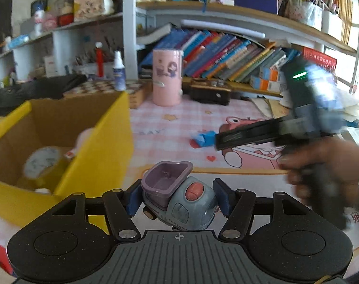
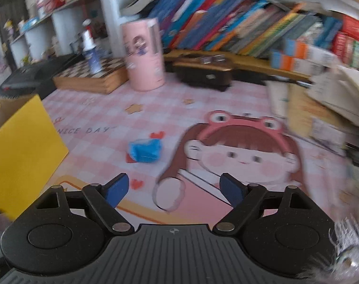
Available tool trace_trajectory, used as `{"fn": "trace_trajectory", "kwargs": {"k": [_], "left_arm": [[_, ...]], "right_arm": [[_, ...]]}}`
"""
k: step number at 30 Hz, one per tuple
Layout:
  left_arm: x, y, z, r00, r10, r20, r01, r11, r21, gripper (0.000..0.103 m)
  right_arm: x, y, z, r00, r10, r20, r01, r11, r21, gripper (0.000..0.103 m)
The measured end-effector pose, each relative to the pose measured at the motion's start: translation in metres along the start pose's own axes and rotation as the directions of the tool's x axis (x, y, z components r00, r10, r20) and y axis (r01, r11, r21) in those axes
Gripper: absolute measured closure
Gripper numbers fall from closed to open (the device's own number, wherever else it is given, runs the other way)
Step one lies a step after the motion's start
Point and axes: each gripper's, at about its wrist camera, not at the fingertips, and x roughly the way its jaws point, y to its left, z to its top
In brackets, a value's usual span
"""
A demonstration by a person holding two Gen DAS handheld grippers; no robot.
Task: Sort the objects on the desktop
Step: 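Lift toy car with left gripper while right gripper grasps blue wrapped object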
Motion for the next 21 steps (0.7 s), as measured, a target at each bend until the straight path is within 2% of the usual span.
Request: {"fn": "trace_trajectory", "kwargs": {"k": [3,7,11,13,14,21], "left_arm": [[-0.016,0.002,0.000,0.999,0.008,0.036,-0.008,1.000,-0.011,0.041],[-0.028,0.006,0.000,0.998,0.040,0.057,-0.038,0.999,-0.037,0.041],[-0.036,0.009,0.000,0.996,0.061,0.070,-0.057,0.997,-0.060,0.041],[-0.042,0.009,0.000,0.995,0.064,0.077,-0.059,0.996,-0.060,0.041],[-0.044,0.009,0.001,0.994,0.064,0.084,-0.059,0.997,-0.059,0.041],[-0.058,0.012,0.007,0.989,0.068,0.129,-0.059,0.996,-0.072,0.041]], "right_arm": [[0.029,0.018,0.004,1.000,0.022,-0.008,-0.022,0.998,-0.056,0.038],[0.057,0.033,0.011,1.000,0.019,0.007,-0.018,0.993,-0.119,0.040],[0.074,0.037,0.016,1.000,0.019,0.022,-0.016,0.992,-0.125,0.040],[0.078,0.038,0.017,0.999,0.019,0.028,-0.015,0.992,-0.122,0.049],[0.079,0.038,0.018,1.000,0.016,0.026,-0.012,0.992,-0.126,0.063],[0.058,0.038,0.017,0.998,0.010,0.055,-0.001,0.987,-0.161,0.065]]}}
